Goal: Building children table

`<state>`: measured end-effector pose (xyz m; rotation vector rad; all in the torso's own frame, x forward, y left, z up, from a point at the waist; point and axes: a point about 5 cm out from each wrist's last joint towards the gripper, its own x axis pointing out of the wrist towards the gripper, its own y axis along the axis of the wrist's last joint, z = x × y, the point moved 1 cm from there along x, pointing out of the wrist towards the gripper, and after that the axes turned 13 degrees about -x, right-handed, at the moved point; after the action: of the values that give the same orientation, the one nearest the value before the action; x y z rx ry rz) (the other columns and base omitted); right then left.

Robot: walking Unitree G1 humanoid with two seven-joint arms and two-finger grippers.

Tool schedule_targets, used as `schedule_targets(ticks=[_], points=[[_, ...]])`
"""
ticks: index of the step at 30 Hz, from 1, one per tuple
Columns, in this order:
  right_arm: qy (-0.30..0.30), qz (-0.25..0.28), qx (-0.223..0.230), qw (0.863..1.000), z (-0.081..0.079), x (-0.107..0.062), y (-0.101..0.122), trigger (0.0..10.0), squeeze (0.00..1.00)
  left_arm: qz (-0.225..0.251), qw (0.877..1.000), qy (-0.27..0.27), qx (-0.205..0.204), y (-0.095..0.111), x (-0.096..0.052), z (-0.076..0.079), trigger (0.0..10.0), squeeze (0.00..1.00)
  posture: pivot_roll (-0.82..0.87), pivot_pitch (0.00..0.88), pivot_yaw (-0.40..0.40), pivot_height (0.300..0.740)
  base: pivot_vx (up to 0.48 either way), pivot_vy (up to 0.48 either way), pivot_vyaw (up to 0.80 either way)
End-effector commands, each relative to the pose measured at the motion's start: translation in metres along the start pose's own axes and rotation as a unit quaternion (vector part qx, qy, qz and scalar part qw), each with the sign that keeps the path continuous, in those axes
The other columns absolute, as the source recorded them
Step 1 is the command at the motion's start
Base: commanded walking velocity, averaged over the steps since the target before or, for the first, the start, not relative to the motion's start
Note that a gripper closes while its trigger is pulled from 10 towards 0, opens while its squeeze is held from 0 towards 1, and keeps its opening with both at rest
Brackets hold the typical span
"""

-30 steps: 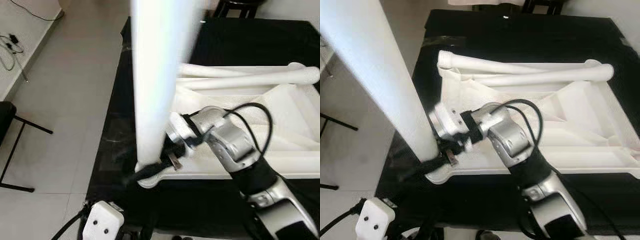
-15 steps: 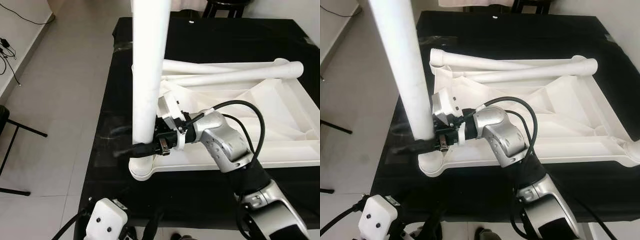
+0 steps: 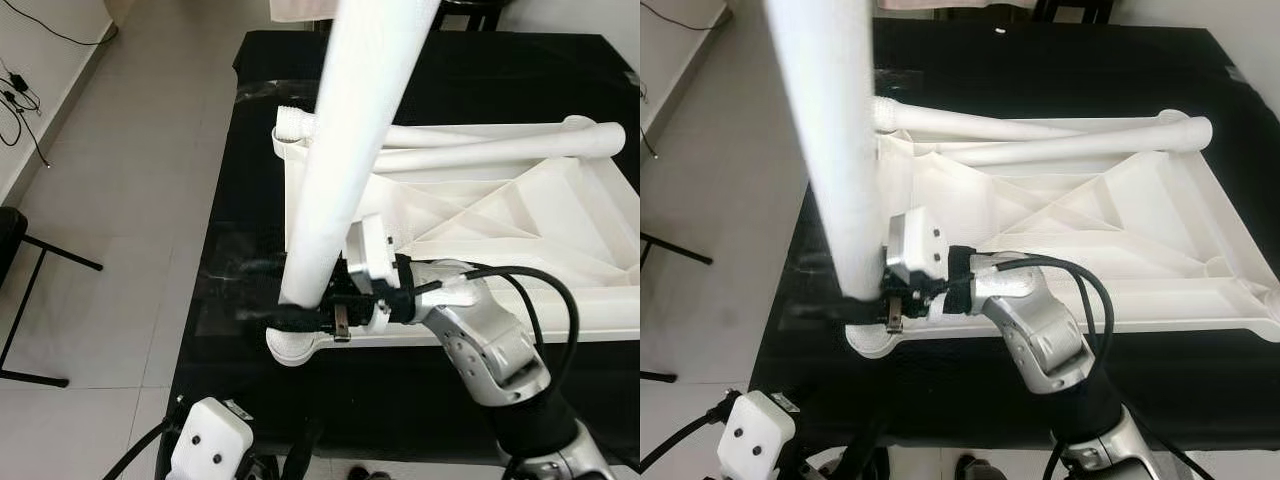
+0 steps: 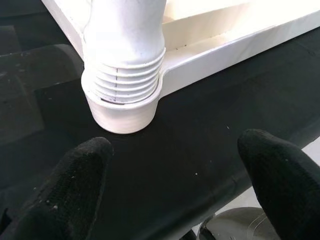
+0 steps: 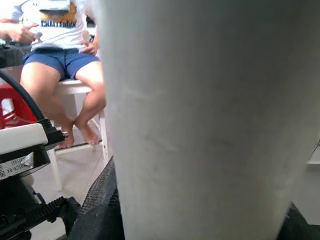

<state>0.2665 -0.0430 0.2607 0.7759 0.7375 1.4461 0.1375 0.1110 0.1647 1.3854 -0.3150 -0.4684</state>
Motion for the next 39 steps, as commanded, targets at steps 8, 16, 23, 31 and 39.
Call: schedule_targets(ticks=[8,16,23,31,39], points=[[-0.031,-0.107,0.045,0.993,0.002,-0.006,-0.030,10.0,0.00,-0.012,1.000,-0.001,0.003,-0.004,-0.002,0.000,10.0,0.00,0.03,0.317,-0.054,0.740,0.000,0.000,0.00],[-0.098,-0.135,0.071,0.983,0.002,-0.012,-0.035,10.0,0.00,-0.011,1.000,-0.002,0.004,-0.004,-0.002,-0.001,10.0,0.00,0.03,0.322,-0.054,0.740,0.000,0.000,0.00],[-0.472,-0.250,0.095,0.840,0.012,-0.044,-0.058,10.0,0.00,-0.013,1.000,0.000,0.008,-0.005,-0.002,-0.001,10.0,0.00,0.03,0.317,-0.067,0.740,0.000,0.000,0.00],[-0.477,-0.246,0.088,0.840,-0.006,-0.021,-0.057,10.0,0.00,-0.009,1.000,0.022,0.013,-0.003,-0.001,-0.011,10.0,0.00,0.05,0.285,-0.042,0.740,0.000,0.000,0.00],[-0.501,-0.253,0.094,0.822,-0.005,-0.015,-0.059,10.0,0.00,0.037,0.996,0.053,0.058,0.019,0.011,-0.036,10.0,0.00,0.06,0.248,-0.047,0.740,0.000,0.000,0.00]])
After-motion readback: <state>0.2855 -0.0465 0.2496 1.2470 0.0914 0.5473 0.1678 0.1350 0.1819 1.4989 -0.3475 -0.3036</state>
